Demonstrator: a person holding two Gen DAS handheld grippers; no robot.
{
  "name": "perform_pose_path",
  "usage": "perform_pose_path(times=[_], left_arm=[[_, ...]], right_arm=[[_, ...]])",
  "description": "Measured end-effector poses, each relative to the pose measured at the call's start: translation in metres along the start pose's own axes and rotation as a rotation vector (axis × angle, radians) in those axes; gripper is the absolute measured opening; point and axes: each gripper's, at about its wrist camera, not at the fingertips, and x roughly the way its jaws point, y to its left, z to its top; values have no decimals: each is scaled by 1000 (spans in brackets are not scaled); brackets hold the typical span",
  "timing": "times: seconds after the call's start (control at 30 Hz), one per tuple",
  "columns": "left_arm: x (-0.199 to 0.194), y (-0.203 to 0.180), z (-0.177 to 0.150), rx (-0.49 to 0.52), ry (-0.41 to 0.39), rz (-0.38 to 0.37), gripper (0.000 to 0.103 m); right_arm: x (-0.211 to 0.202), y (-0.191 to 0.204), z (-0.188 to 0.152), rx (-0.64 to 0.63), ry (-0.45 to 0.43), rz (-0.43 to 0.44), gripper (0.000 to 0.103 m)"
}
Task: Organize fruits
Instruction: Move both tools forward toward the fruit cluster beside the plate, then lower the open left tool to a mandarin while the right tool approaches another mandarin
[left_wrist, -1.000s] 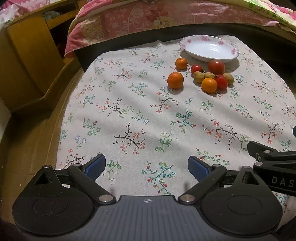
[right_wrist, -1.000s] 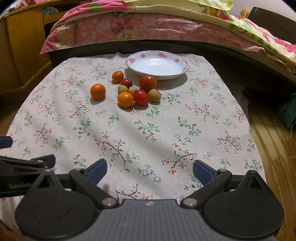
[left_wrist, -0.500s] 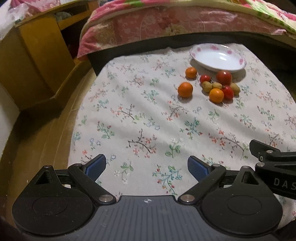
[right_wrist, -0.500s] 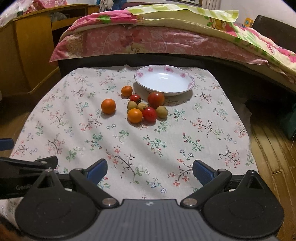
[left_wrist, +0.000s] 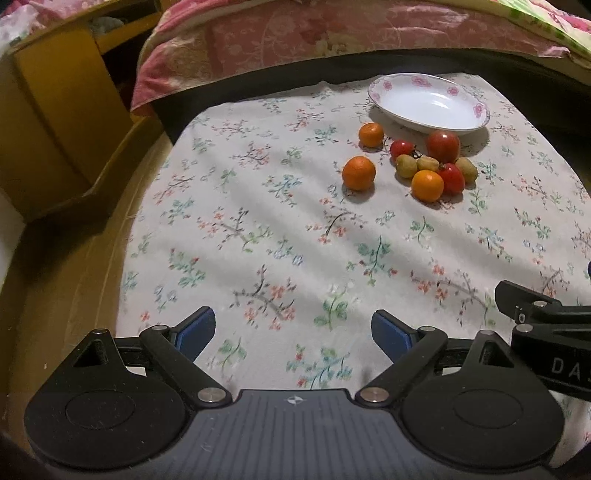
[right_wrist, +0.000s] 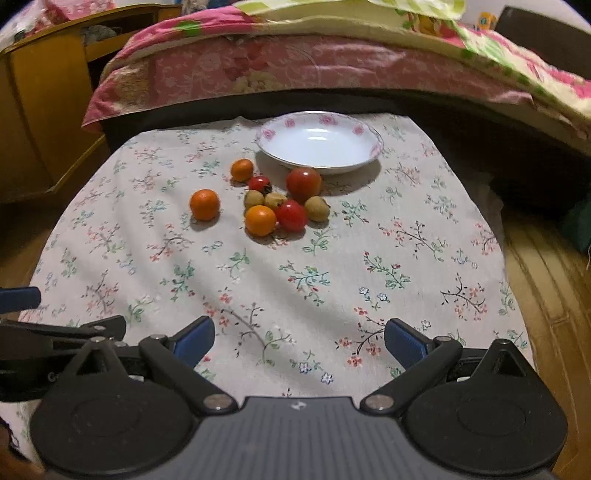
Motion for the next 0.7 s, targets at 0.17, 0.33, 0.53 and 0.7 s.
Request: perform_pose_path(times=[0.17, 0.33, 0.53, 0.7], left_arm=[[10, -6, 29, 35, -32, 9, 95], [19, -11, 55, 80, -66, 28, 95], [41, -16, 71, 129, -51, 20, 91], [57, -18, 79, 147, -36, 10, 91]], right_arm=[[13, -5, 24, 13, -10, -3, 101], [29, -9, 49, 1, -27, 3, 101], [53, -7, 66, -22, 18, 31, 91], [70, -8, 76, -44, 40, 47, 91]])
